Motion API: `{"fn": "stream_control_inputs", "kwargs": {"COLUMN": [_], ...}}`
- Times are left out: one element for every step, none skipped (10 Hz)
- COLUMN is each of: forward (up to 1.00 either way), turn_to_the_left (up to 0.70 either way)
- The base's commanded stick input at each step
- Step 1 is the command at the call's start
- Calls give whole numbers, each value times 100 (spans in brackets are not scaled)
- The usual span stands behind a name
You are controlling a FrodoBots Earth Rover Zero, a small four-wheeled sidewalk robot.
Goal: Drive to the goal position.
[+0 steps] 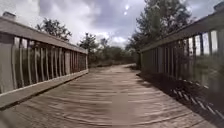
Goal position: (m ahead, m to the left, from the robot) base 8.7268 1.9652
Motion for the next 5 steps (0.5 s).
{"fn": "stream_control_inputs", "kwargs": {"forward": [85,85,85,85,85], "turn_to_the_left": [0,0,0,0,0]}}
